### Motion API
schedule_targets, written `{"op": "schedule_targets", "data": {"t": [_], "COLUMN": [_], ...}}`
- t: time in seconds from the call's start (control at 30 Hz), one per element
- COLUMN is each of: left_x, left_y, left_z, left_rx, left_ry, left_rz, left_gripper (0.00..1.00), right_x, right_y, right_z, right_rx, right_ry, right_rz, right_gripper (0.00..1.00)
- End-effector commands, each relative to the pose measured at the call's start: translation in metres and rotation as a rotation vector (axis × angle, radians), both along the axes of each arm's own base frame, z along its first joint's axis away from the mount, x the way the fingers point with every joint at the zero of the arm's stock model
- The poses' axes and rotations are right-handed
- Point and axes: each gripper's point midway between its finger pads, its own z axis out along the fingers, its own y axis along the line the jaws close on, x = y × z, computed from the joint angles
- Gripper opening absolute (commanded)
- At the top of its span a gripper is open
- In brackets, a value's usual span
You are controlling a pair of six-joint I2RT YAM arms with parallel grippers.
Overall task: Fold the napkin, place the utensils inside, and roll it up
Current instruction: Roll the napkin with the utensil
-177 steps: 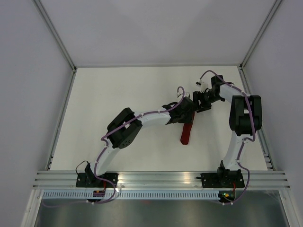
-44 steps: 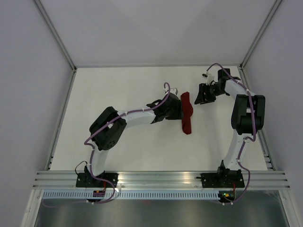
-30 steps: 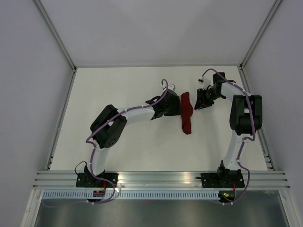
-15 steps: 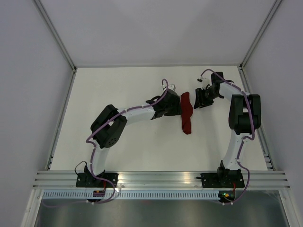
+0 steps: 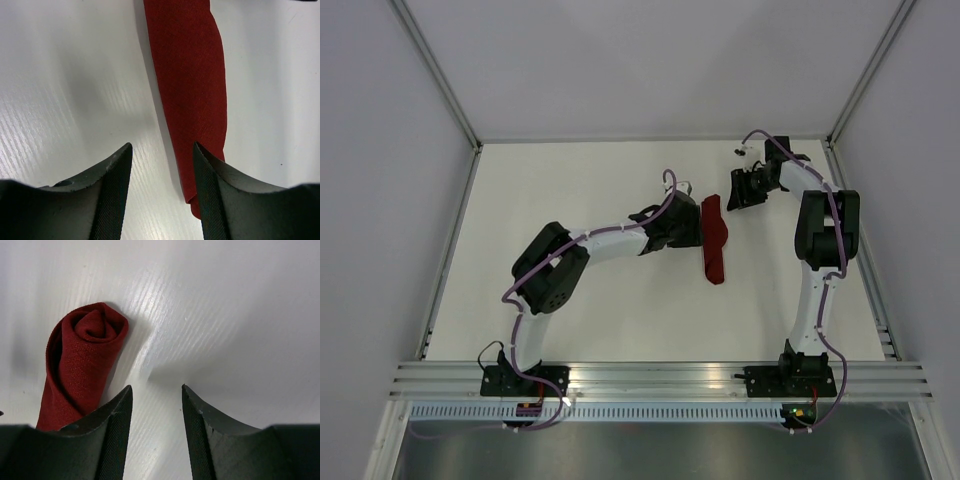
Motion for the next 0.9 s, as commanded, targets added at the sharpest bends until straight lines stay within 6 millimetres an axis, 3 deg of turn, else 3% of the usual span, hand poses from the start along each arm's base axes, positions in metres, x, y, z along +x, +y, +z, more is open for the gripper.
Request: {"op": "schedule_targets", "data": {"t": [0.0,0.03,0.07,0.17,0.53,0.67,0.87], "left_x": [-0.013,-0.018,-0.021,-0.031,-0.067,-0.07,-0.068], "left_y": [-0.005,-0.01,-0.012,-0.016,-0.036,-0.034,-0.037], "left_z": [0.009,0.015,0.017,0.022,0.019,0.005,0.009], "left_rx": [0.016,0.023,0.034,0.051,0.12,0.202,0.245], "left_ry": [-0.041,-0.066,-0.084,-0.104,-0.14,-0.135,-0.17], "left_rz": [-0.048,-0.057,-0.068,-0.07,-0.161,-0.178,-0.184], "left_gripper": [0.56,0.56,0.56,0.56,0.56,0.56,0.57], "right_x": [-0.015,-0.021,-0.025,-0.038,-0.079,-0.091,-0.099], "right_y": [0.006,0.006,0.019,0.023,0.04,0.04,0.038], "right_z": [-0.012,-0.014,-0.011,-0.013,-0.023,-0.024,-0.026], "right_rx": [0.013,0.015,0.016,0.008,0.024,0.033,0.022], "right_ry": [0.064,0.073,0.068,0.068,0.145,0.166,0.178], "right_rz": [0.03,0.039,0.071,0.095,0.131,0.133,0.137], "right_gripper": [0.5,0.5,0.5,0.5,0.48,0.47,0.46]}}
